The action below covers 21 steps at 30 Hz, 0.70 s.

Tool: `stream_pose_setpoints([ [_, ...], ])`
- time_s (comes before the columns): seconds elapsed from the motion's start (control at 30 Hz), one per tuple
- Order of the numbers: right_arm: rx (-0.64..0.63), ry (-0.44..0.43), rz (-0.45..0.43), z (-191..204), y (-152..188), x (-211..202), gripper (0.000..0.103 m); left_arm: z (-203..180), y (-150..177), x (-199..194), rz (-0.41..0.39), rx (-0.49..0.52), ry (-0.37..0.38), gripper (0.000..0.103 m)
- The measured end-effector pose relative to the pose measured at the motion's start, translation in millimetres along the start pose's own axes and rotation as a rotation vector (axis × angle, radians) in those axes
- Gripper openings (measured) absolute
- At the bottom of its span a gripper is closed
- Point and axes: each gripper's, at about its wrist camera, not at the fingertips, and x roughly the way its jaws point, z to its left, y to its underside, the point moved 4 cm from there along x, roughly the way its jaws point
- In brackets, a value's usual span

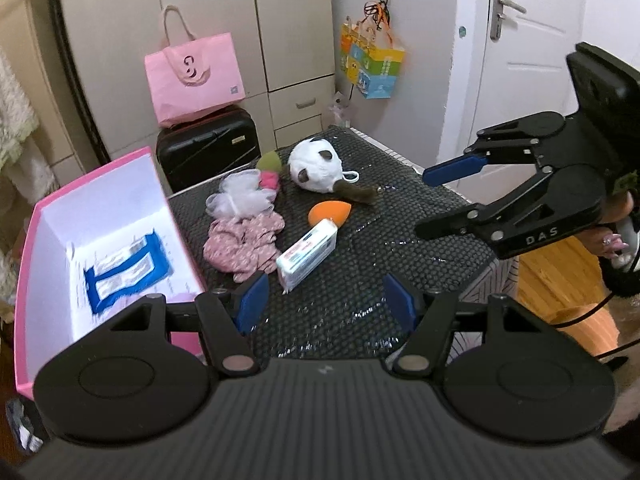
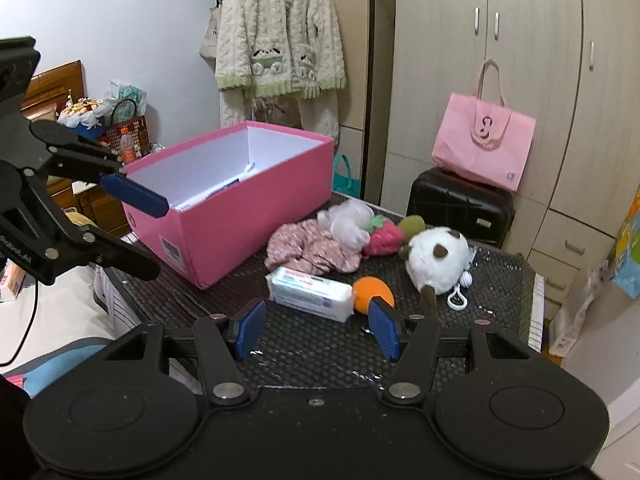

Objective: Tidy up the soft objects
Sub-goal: 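Move the left tool back toward the white tissue pack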

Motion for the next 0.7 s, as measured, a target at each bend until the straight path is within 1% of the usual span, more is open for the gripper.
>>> stream_pose_setpoints([
  [0.1,0.012,0.002,0.003,-13.3,5.3,11.0,0.063,-6.7,-5.0,16.1,0.017,0.018,0.000,0.064],
  [0.27,0.051,0.013,-0.024,-38.4,10.8,29.6,0.063,-10.4,-13.8,45.0,0.035,0.017,0.013,0.064],
  [0.37,0.069,0.004,-0.035,-52.4,12.6,43.5,0.063,-10.5,-18.9,61.4,0.023,0.023,-0.014,0.064],
  [0.47,0.074,0.011,-0.025,-62.1,14.0,59.7,0.063,-7.8,-24.2,79.9,0.015,0.027,-0.038,0.064],
  [0.57,0.078,0.027,-0.018,-70.8,11.9,75.7,0.063,-0.4,-27.9,100.3,0.029,-0.001,-0.051,0.063],
  [0.7,0.086,0.027,-0.014,-80.2,7.2,93.0,0.063,6.6,-27.8,122.0,0.043,-0.028,-0.065,0.063],
])
